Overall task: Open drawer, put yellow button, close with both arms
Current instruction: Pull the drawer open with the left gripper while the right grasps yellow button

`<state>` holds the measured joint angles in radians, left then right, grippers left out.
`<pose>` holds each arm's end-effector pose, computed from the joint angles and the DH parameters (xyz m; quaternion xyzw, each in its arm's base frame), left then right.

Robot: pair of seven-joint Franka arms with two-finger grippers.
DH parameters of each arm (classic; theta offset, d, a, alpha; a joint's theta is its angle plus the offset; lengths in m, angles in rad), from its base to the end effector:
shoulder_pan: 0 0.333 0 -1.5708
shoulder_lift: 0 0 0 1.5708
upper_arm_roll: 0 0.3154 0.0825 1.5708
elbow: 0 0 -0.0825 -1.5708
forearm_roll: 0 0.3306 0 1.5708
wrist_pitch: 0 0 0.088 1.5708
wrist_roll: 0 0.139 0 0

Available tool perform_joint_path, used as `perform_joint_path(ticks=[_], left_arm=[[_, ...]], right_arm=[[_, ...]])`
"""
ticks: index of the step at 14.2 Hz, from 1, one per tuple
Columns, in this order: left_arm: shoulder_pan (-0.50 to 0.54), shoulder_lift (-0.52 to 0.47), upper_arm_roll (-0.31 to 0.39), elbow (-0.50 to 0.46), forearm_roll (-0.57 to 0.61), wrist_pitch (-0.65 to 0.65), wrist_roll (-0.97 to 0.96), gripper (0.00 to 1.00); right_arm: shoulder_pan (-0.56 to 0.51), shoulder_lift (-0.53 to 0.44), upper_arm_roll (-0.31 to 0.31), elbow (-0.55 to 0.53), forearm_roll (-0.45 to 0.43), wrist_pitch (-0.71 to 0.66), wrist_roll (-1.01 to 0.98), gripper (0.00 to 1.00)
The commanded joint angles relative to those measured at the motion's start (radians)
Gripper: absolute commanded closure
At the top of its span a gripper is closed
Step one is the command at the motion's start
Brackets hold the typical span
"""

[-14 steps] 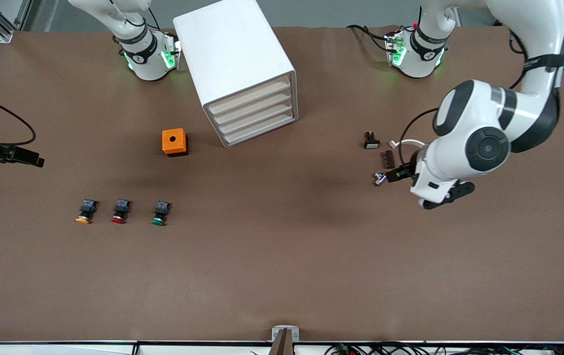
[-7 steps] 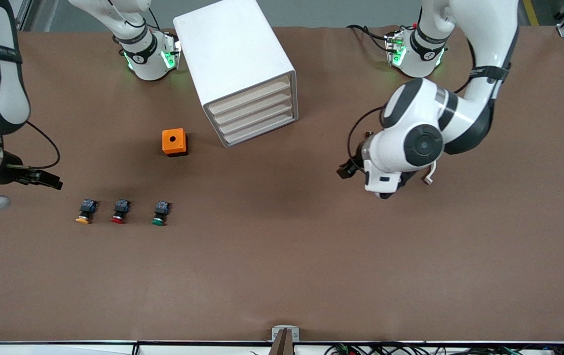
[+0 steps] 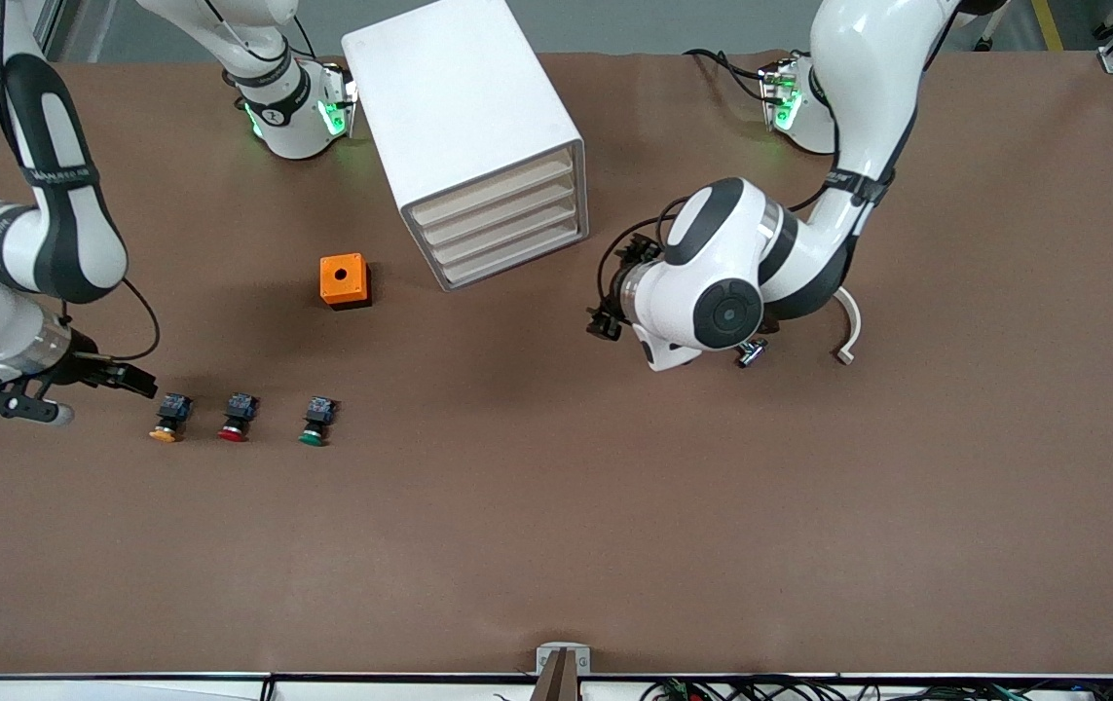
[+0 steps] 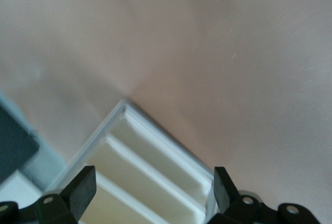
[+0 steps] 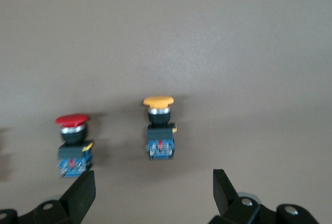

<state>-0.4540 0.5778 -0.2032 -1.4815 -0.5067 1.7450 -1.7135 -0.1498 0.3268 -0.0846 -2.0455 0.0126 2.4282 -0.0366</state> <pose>0.4683 -0.4106 0.3363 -0.7688 -0.5497 0.3259 0.0259 0.5493 -0.1294 0.2919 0.9945 -0.1007 0.0271 0.0130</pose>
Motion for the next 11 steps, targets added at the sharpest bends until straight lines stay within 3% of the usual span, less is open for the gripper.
perform_joint_path(ticks=[1, 11], left_arm=[[-0.003, 0.039, 0.007, 0.035, -0.158, -0.012, -0.206, 0.0], [-0.094, 0.132, 0.005, 0.026, -0.418, -0.09, -0.695, 0.0]], right_arm=[[-0.017, 0.07, 0.013, 0.013, -0.002, 0.084, -0.009, 0.0], [-0.033, 0.196, 0.017, 0.005, 0.012, 0.184, 0.004, 0.0]])
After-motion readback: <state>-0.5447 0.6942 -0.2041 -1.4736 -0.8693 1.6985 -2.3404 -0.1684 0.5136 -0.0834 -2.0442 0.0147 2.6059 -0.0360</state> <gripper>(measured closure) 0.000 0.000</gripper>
